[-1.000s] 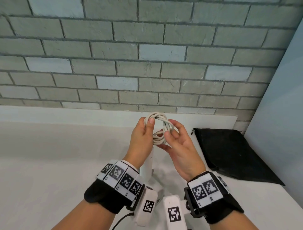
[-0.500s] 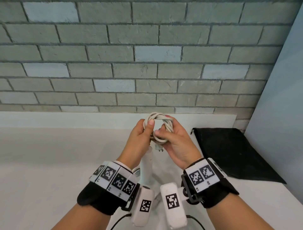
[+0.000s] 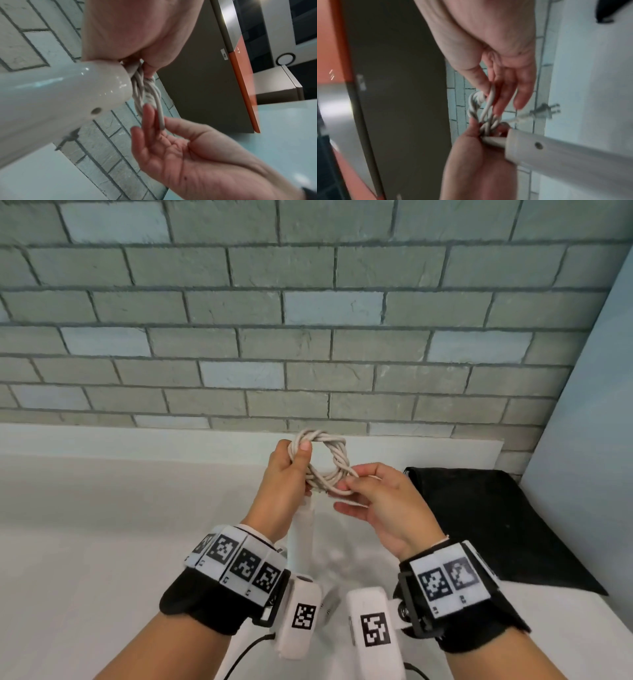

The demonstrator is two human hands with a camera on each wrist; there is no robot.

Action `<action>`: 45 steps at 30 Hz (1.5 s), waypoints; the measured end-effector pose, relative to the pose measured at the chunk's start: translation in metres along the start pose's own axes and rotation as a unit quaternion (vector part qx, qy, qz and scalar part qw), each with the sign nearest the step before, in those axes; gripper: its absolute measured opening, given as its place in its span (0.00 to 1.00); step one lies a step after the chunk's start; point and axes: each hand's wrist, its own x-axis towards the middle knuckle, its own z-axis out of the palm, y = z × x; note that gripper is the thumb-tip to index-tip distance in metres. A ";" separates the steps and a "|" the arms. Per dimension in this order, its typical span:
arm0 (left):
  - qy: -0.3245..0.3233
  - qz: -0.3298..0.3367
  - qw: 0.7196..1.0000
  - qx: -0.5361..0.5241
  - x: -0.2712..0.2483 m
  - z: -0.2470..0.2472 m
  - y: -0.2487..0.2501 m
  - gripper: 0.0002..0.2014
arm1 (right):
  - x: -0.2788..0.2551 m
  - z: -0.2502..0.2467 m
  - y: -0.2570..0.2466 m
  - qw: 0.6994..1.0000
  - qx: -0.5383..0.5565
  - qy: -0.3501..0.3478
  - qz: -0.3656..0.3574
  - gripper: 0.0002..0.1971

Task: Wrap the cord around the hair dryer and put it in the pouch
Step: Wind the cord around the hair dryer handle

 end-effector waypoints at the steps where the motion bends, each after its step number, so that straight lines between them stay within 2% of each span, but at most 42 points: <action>1: -0.007 -0.012 1.000 -0.012 0.000 0.001 0.001 0.11 | 0.002 -0.002 -0.002 0.999 0.045 -0.005 -0.003 0.05; 3: -0.012 -0.024 0.999 -0.031 -0.001 0.003 0.003 0.09 | 0.003 -0.007 -0.007 0.991 0.131 -0.024 0.006 0.07; 5: -0.011 -0.030 0.998 -0.051 0.000 0.003 0.004 0.07 | 0.002 -0.014 -0.010 0.985 0.160 -0.059 0.026 0.07; 7: 0.005 -0.043 0.996 -0.076 0.001 0.002 0.007 0.07 | 0.001 -0.026 -0.011 0.989 0.105 -0.100 0.022 0.06; 9: 0.026 -0.056 0.995 -0.083 0.004 -0.003 0.011 0.08 | -0.001 -0.039 -0.009 0.992 -0.030 -0.121 -0.010 0.06; 11: 0.028 -0.065 0.993 -0.091 0.005 -0.008 0.017 0.08 | -0.003 -0.048 -0.004 0.980 -0.146 -0.127 -0.037 0.09; 12: 0.027 -0.069 0.993 -0.094 0.005 -0.009 0.019 0.08 | -0.003 -0.052 -0.001 0.975 -0.170 -0.136 -0.038 0.09; 14: 0.022 -0.078 0.993 -0.091 0.004 -0.010 0.022 0.08 | -0.007 -0.055 0.006 0.970 -0.176 -0.160 -0.041 0.11; 17: 0.014 -0.089 0.991 -0.095 0.001 -0.008 0.025 0.10 | -0.010 -0.051 0.020 0.964 -0.202 -0.159 -0.072 0.12; 22: -0.014 -0.089 0.994 -0.070 -0.004 -0.006 0.023 0.10 | 0.001 -0.033 0.034 0.945 -0.271 -0.157 -0.093 0.09; 27: -0.065 -0.087 0.994 -0.017 -0.005 -0.016 0.024 0.13 | 0.024 -0.018 0.031 0.918 -0.365 -0.108 -0.108 0.04; 30: -0.109 -0.080 0.990 0.028 -0.005 -0.018 0.024 0.14 | 0.033 -0.004 0.020 0.914 -0.366 -0.124 -0.126 0.09; 33: -0.112 -0.053 0.990 0.066 -0.002 -0.023 0.021 0.18 | 0.041 0.004 0.016 0.882 -0.429 -0.138 -0.135 0.10; 34: -0.106 -0.043 0.991 0.073 0.000 -0.025 0.018 0.19 | 0.042 0.008 0.015 0.884 -0.424 -0.142 -0.135 0.10; 38: -0.119 -0.043 0.991 0.052 -0.001 -0.024 0.016 0.13 | 0.046 0.012 0.009 0.929 -0.292 -0.163 -0.157 0.08; 40: -0.121 -0.037 0.991 0.039 -0.002 -0.023 0.015 0.12 | 0.046 0.013 0.005 0.953 -0.218 -0.173 -0.117 0.08; 42: -0.116 -0.014 0.992 0.044 -0.003 -0.024 0.013 0.10 | 0.046 0.015 0.003 0.982 -0.103 -0.154 -0.039 0.11; 44: -0.102 0.018 0.992 0.073 -0.001 -0.025 0.010 0.08 | 0.045 0.014 -0.003 0.989 -0.023 -0.149 0.003 0.14; 45: -0.095 0.027 0.991 0.085 0.001 -0.025 0.009 0.08 | 0.044 0.013 -0.005 0.987 -0.020 -0.161 0.005 0.17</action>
